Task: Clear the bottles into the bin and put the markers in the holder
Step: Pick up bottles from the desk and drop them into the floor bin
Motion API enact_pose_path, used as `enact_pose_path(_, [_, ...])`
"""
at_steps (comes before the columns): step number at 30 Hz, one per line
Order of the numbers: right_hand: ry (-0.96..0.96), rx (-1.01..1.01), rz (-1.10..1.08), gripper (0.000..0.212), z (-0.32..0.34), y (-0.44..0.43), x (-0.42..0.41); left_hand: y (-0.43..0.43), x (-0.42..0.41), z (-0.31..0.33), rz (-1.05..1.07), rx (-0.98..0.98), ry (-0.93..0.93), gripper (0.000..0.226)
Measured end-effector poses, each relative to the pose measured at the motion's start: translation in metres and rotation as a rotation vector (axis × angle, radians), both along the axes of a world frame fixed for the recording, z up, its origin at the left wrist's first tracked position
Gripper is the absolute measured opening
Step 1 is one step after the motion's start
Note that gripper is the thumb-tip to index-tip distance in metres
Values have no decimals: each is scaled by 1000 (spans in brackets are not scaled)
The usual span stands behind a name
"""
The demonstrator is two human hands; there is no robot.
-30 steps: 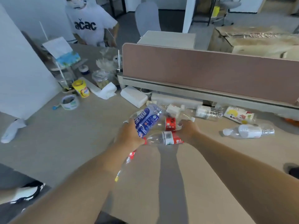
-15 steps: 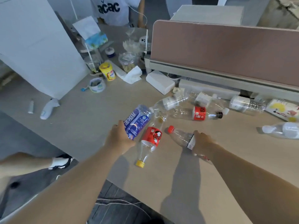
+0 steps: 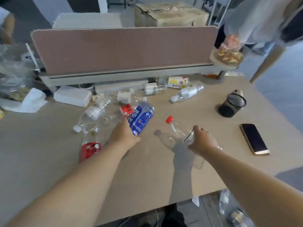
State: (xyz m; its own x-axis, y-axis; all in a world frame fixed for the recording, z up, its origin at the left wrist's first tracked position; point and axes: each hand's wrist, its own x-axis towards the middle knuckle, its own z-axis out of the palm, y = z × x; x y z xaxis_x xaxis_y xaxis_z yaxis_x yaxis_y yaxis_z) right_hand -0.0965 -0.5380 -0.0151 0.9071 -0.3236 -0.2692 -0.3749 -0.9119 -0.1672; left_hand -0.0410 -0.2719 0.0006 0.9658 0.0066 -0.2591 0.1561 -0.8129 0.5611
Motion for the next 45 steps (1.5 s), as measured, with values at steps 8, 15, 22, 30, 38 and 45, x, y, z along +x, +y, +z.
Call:
enact_pose_path(8, [46,-8,-664,61,16,-126,-233,-212,-95,-2,-643,-22,64,66])
enact_pose_path(15, [-149,181,-1379,62,1,-170,-444,-360,-237,-12,-1091,59,116,65])
enact_pose_path(22, [-110,360,-1746,61,-50,-220,-586,-484,-379,-58,-1205,115,364,77])
enact_pose_path(30, [-58,419,-1667,65,-114,-337,-648,-596,-461,-119,-936,230,579,75])
enact_pose_path(38, [-84,529,-1659,73,-150,-384,-673,-628,-499,-155,-846,328,617,70])
enact_pose_path(45, [72,537,-1656,73,-152,-373,-701,-658,-536,-147,-966,326,596,85])
